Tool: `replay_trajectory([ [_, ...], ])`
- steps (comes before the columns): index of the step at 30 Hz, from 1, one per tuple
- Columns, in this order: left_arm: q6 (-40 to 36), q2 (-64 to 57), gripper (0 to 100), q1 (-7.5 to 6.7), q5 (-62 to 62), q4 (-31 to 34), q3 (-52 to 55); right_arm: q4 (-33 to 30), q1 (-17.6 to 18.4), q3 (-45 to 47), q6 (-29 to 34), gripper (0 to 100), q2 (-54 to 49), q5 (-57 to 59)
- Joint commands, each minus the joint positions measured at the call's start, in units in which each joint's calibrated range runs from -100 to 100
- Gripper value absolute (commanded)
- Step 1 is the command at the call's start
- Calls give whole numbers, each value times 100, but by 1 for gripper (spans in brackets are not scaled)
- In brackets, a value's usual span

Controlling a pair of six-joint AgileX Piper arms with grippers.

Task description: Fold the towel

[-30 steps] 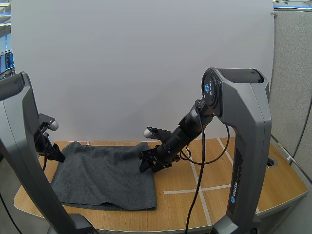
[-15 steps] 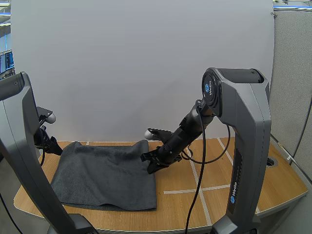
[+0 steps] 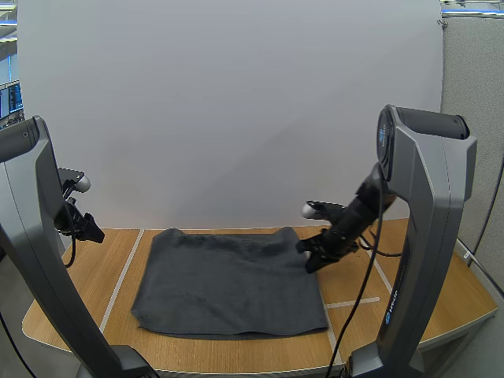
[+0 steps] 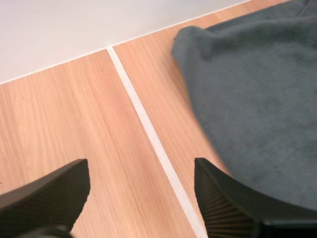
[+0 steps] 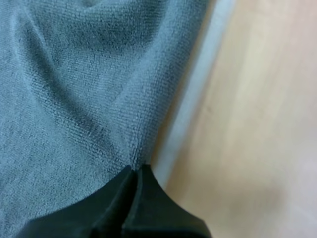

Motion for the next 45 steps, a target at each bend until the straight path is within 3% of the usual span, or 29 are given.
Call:
replay_trajectory([
  [1,-44,-61,97,-7,126,-189,-32,-120,-299,-7,-223,0,-87,385],
  [8,-87,-61,97,-248,126,-165,-32,105,-311,-7,-323,0,-87,924],
  [9,-87,-61,97,-302,126,-156,-32,132,-311,-7,-323,7,-87,959],
  [10,-87,-61,97,-348,126,-156,-32,132,-311,-7,-323,19,-87,976],
  [11,-87,-61,97,-374,126,-156,-32,132,-311,-7,-323,39,-87,964],
  [12,-87,-61,97,-417,126,-156,-32,132,-311,-7,-323,67,-87,964],
  [13,-87,-61,97,-435,126,-156,-32,132,-311,-7,-323,76,-87,980],
  [14,-87,-61,97,-454,126,-156,-32,146,-311,-7,-323,100,-87,979],
  [22,32,-61,97,-573,126,-178,-32,174,-311,-501,-303,100,-473,979],
  [25,32,-61,97,-712,126,-178,-32,188,-311,-808,-193,100,-724,1020],
  [29,-48,-61,95,-998,126,-178,-32,200,-217,-972,-162,100,-832,1266],
  [31,-96,-61,89,-1227,126,-169,-32,200,-99,-977,-162,74,-832,1301],
  [34,-121,-61,82,-1445,126,-169,-32,404,79,-977,-162,33,-832,1301],
  [36,-121,-61,68,-1570,126,-210,-2,591,182,-977,-162,2,-832,1108],
  [37,-121,-61,60,-1627,126,-218,10,625,260,-977,-162,0,-820,940],
  [39,-121,-61,33,-1705,126,-218,102,652,337,-977,-188,0,-820,797],
  [41,-61,-61,0,-1780,126,-254,213,663,463,-977,-193,0,-807,662],
  [45,77,-61,0,-1888,126,-307,558,663,719,-977,-193,0,-670,567],
])
